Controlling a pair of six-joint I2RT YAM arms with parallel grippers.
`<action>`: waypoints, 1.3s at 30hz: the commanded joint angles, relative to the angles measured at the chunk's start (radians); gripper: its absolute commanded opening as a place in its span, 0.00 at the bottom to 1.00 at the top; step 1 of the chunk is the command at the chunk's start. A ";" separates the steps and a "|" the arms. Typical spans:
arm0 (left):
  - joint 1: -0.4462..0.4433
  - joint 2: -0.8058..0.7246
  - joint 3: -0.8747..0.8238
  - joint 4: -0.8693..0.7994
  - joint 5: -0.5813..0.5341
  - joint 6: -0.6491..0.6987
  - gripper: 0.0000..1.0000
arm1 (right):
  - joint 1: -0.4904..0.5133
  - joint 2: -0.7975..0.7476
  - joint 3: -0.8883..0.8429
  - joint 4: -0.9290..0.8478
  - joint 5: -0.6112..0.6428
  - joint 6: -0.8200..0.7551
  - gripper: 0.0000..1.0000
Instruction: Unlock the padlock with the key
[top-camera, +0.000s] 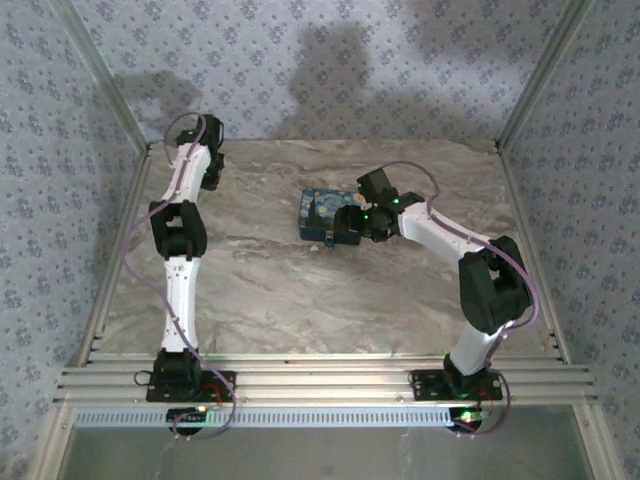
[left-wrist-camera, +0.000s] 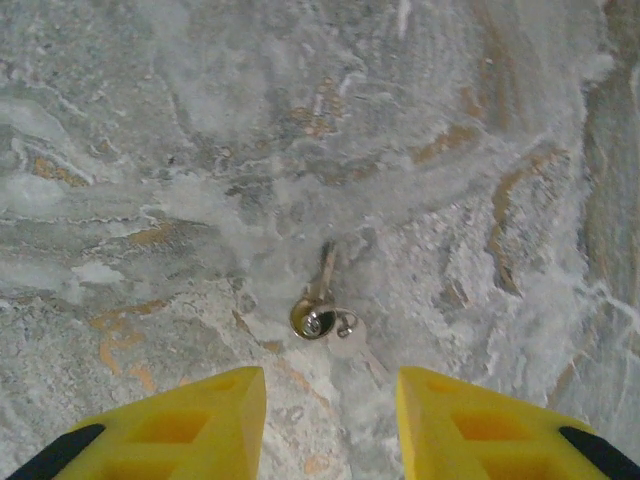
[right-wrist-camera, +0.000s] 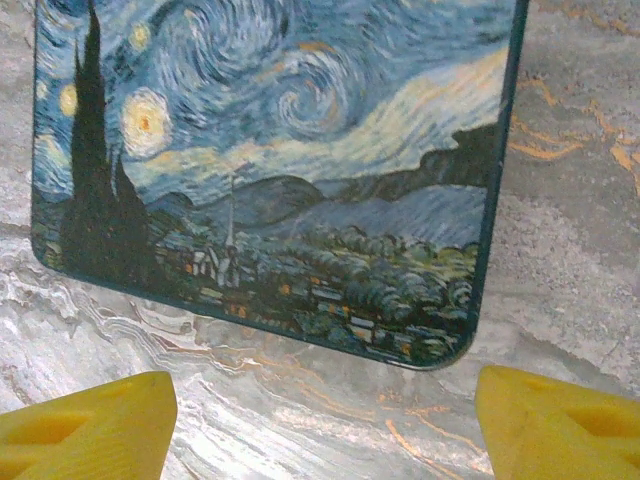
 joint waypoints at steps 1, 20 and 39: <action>0.002 0.050 0.000 -0.016 -0.021 -0.078 0.40 | -0.010 -0.047 -0.027 -0.023 0.010 0.003 0.80; 0.020 0.083 0.011 -0.005 0.061 0.062 0.04 | -0.033 -0.076 -0.059 -0.015 0.011 0.005 0.80; -0.016 -0.424 -0.821 0.355 0.091 0.240 0.00 | 0.027 -0.178 -0.146 -0.005 0.056 0.035 0.80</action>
